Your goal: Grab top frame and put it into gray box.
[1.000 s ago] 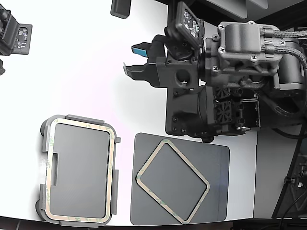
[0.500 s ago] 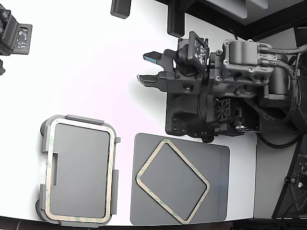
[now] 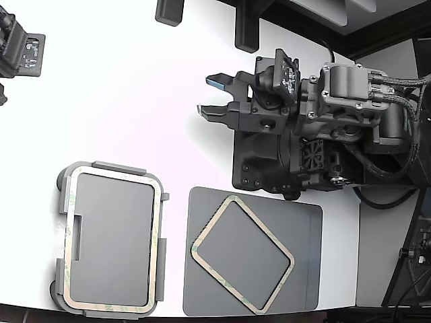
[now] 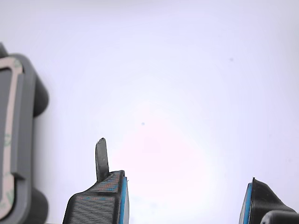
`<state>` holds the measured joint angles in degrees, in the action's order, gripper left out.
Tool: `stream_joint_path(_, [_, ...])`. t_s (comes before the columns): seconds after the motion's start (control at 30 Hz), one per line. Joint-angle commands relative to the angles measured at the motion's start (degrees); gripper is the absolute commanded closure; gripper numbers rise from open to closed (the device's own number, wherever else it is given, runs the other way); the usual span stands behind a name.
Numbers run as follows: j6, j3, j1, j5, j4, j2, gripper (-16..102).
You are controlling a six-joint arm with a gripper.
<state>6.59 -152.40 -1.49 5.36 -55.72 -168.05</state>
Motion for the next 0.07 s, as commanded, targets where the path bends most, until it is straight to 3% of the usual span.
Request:
stream_joint_path(0.0, [0.0,1.2,-0.5,0.1,0.4,-1.2,-14])
stream_joint_path(0.03, [0.0,1.2,-0.5,0.1,0.4,-1.2,-14])
